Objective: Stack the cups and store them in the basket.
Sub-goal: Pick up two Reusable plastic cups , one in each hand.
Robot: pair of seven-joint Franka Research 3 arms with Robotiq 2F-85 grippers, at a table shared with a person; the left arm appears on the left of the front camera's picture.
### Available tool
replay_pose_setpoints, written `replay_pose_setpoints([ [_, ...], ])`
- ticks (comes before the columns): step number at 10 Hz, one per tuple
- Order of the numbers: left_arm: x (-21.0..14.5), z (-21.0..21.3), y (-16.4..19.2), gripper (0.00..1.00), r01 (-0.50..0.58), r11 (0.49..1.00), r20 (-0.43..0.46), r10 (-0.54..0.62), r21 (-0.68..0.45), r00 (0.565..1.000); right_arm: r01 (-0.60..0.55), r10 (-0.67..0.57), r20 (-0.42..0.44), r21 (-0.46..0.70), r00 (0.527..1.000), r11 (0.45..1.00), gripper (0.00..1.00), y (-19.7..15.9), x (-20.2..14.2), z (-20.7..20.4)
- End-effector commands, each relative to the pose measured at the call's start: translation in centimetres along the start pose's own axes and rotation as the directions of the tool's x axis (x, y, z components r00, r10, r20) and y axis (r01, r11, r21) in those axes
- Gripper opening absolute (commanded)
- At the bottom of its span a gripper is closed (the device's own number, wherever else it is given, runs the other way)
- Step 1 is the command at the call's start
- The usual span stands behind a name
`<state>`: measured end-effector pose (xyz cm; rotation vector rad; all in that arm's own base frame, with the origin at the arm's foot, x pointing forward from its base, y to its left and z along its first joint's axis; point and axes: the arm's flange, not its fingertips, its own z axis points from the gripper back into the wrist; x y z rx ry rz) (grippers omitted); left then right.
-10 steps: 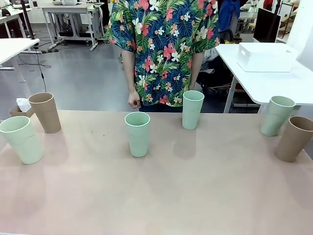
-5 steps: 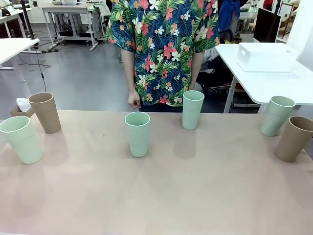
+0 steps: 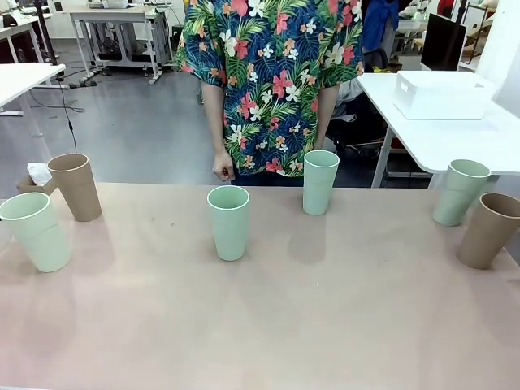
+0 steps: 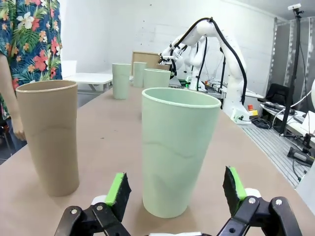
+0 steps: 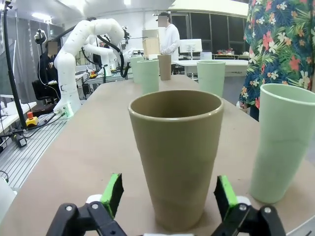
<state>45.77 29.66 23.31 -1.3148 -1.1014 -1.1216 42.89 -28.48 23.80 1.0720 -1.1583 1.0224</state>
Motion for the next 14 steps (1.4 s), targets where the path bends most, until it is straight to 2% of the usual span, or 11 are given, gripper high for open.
replay_pose_setpoints([
  [1, 0.0, 0.0, 0.0, 1.00, 0.016, 1.000, -0.013, -0.016, 0.001, 1.000, -0.006, 0.006, -0.002, -0.001, 1.000, 1.000, 1.00, 0.2, 0.3, 0.0],
  [11, 0.0, 0.0, 0.0, 1.00, 0.016, 1.000, -0.013, -0.016, 0.001, 1.000, -0.006, 0.006, -0.002, -0.001, 1.000, 1.000, 1.00, 0.2, 0.3, 0.0],
  [13, 0.9, 0.5, -1.0, 1.00, 0.005, 1.000, 0.043, -0.005, -0.013, 0.999, 0.000, 0.000, 0.000, 0.000, 1.000, 1.000, 1.00, 0.0, 0.0, 0.0],
  [14, 1.9, 0.9, -0.3, 1.00, 0.047, 0.999, 0.078, -0.046, -0.009, 0.996, -0.011, 0.012, 0.034, -0.034, 0.999, 0.999, 1.00, -1.0, 0.7, 0.4],
])
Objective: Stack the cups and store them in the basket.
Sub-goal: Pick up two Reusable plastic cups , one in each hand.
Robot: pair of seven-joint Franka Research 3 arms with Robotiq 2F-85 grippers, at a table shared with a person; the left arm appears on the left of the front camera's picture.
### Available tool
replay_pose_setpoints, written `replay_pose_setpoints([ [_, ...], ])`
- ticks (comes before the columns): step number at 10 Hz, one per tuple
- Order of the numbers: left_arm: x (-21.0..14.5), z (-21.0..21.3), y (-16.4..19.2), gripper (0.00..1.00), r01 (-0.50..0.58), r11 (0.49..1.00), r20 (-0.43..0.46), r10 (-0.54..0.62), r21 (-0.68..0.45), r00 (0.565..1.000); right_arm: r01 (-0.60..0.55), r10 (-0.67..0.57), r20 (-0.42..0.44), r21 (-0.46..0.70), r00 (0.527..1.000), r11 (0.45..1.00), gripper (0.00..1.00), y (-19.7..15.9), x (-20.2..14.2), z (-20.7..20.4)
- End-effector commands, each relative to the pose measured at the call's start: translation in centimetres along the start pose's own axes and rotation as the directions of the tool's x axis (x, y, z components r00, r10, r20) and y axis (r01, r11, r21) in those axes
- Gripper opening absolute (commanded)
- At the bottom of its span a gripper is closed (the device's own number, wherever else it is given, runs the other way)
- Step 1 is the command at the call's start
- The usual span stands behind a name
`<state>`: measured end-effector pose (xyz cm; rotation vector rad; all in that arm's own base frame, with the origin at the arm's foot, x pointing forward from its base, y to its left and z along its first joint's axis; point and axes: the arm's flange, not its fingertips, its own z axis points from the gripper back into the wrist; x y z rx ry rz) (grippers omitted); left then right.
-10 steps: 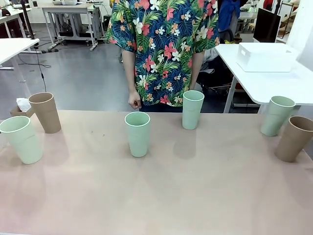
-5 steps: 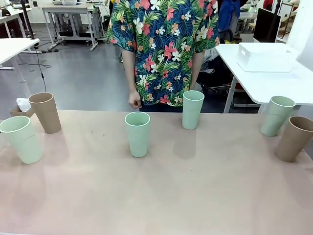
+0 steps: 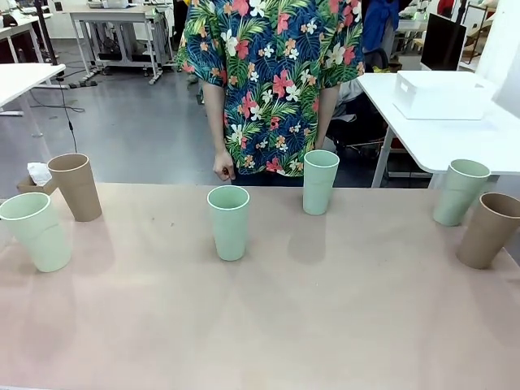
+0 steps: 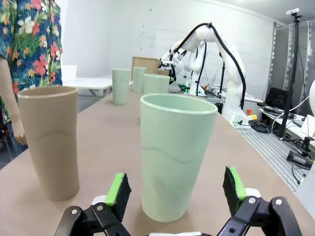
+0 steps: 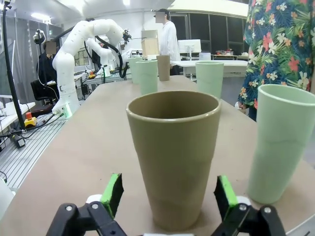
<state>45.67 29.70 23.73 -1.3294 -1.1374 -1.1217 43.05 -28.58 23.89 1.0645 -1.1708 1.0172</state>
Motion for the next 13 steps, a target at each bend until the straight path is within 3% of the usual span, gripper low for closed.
replay_pose_setpoints([
  [1, 2.3, 0.5, 1.1, 1.00, 0.070, 0.997, 0.020, -0.070, -0.014, 0.997, -0.017, 0.019, 0.054, -0.037, 0.998, 0.999, 1.00, -1.6, 1.5, 0.7],
  [8, -1.1, -0.3, 0.6, 1.00, 0.159, 0.985, 0.024, -0.161, 0.068, 0.987, -0.024, 0.026, 0.040, -0.049, 0.999, 0.998, 1.00, -1.8, 0.1, -0.9],
  [9, -1.2, -0.8, 0.5, 1.00, 0.114, 0.989, 0.067, -0.121, 0.091, 0.990, 0.041, -0.040, -0.022, 0.074, 0.999, 0.996, 1.00, -0.8, -0.2, -1.3],
  [10, -1.3, 0.5, 0.4, 1.00, 0.135, 0.990, 0.026, -0.136, 0.037, 0.990, -0.025, 0.027, 0.043, -0.033, 0.999, 0.999, 1.00, -1.7, 0.0, -0.7],
  [13, -1.3, 0.5, 0.4, 1.00, 0.135, 0.990, 0.026, -0.136, 0.037, 0.990, -0.025, 0.027, 0.043, -0.033, 0.999, 0.999, 1.00, -1.7, 0.0, -0.7],
])
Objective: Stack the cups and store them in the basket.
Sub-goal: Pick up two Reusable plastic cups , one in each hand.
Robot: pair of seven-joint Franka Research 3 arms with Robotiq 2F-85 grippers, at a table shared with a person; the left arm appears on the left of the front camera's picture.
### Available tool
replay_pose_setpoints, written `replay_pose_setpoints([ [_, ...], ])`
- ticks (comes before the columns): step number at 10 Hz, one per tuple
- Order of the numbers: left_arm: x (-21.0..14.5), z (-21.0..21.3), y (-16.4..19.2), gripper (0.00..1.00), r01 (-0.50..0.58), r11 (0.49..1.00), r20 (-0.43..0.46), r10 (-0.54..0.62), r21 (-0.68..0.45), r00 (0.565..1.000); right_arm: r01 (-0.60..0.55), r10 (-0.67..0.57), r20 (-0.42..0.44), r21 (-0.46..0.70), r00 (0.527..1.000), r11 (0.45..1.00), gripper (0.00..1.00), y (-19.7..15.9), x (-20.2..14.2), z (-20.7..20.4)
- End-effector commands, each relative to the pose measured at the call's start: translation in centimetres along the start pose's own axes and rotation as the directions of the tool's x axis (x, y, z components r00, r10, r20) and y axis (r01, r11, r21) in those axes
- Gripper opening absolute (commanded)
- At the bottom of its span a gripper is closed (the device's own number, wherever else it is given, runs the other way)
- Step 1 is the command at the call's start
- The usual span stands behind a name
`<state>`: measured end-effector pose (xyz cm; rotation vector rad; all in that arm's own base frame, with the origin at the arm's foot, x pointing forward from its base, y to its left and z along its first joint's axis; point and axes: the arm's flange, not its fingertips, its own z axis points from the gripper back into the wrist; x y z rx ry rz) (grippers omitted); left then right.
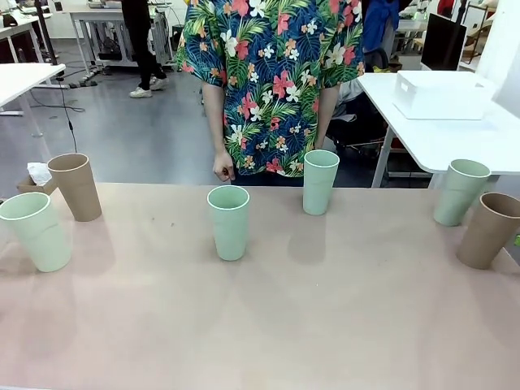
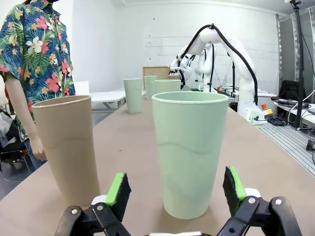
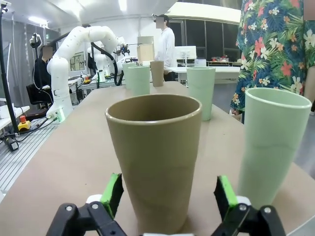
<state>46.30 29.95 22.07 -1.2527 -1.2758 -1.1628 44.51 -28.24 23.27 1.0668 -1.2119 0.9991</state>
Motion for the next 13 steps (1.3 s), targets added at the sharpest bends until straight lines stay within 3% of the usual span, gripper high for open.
replay_pose_setpoints([
  [1, 0.0, -0.1, 0.0, 1.00, 0.000, 1.000, 0.002, 0.000, -0.001, 1.000, 0.002, -0.002, -0.002, 0.003, 1.000, 1.000, 1.00, 0.0, 0.0, 0.0],
  [4, -0.7, -1.6, -1.0, 1.00, 0.013, 1.000, -0.068, -0.013, -0.001, 0.998, -0.043, 0.043, 0.017, 0.008, 0.999, 0.999, 1.00, 0.4, -0.7, -0.5],
  [13, -1.8, -3.8, -1.5, 1.00, 0.030, 0.999, -0.072, -0.028, 0.031, 0.997, -0.059, 0.060, 0.066, -0.019, 0.996, 0.998, 1.00, 1.4, -1.8, -2.2],
])
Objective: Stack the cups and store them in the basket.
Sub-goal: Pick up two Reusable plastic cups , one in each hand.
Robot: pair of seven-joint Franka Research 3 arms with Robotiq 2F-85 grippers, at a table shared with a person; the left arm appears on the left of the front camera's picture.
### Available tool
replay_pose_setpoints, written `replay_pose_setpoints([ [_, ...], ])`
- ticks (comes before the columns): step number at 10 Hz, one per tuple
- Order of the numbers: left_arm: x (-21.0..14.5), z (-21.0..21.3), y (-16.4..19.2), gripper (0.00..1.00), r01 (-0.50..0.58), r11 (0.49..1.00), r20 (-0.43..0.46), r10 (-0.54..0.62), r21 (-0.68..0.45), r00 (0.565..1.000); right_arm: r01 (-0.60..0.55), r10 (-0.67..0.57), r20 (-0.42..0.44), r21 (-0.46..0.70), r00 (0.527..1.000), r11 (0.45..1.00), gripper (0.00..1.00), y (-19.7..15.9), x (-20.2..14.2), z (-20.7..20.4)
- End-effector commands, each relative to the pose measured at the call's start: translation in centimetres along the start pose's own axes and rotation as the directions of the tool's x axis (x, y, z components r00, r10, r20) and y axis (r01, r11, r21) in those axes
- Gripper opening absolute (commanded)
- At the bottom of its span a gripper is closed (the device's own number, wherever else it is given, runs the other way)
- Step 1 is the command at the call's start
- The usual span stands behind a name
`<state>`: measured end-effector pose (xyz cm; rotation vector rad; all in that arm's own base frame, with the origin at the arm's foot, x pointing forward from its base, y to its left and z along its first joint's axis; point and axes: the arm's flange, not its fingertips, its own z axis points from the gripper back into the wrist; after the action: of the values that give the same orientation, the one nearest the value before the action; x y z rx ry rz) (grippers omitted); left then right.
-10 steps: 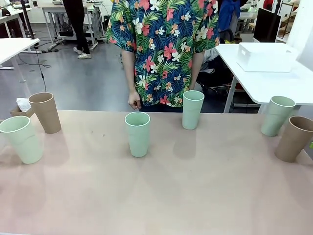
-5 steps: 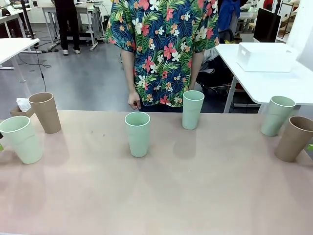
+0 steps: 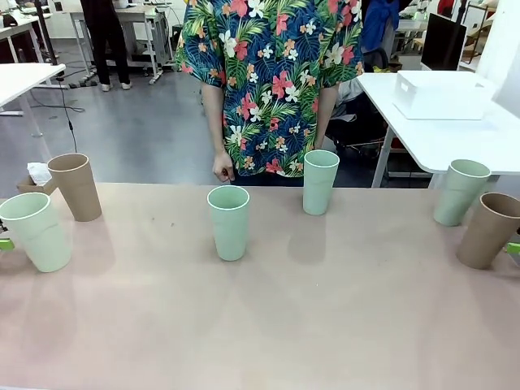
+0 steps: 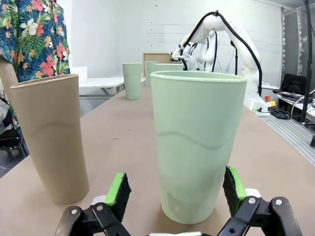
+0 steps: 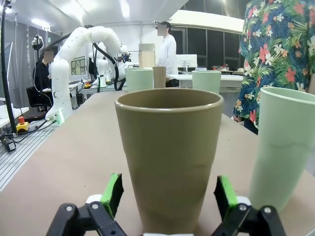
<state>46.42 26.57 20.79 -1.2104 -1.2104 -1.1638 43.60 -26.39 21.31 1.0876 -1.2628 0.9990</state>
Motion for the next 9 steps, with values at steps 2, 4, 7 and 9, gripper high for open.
replay_pose_setpoints([
  [2, -0.2, -0.8, -1.8, 1.00, 0.062, 0.998, 0.010, -0.062, 0.018, 0.998, -0.031, 0.032, 0.018, -0.019, 0.999, 0.999, 1.00, 0.5, 0.1, -0.7],
  [4, -0.2, -1.5, -2.2, 1.00, 0.055, 0.998, 0.016, -0.055, 0.001, 0.998, -0.025, 0.025, 0.013, -0.022, 1.000, 0.999, 1.00, 0.6, 0.1, -0.9],
  [7, -0.3, -2.8, -2.7, 1.00, 0.047, 0.999, 0.020, -0.047, -0.006, 0.999, -0.011, 0.011, 0.005, -0.022, 1.000, 1.000, 1.00, 0.8, 0.0, -1.1],
  [9, -0.6, -3.8, -3.1, 1.00, 0.038, 0.999, 0.013, -0.038, -0.018, 0.999, -0.008, 0.008, -0.003, -0.019, 1.000, 1.000, 1.00, 1.0, 0.0, -1.3],
])
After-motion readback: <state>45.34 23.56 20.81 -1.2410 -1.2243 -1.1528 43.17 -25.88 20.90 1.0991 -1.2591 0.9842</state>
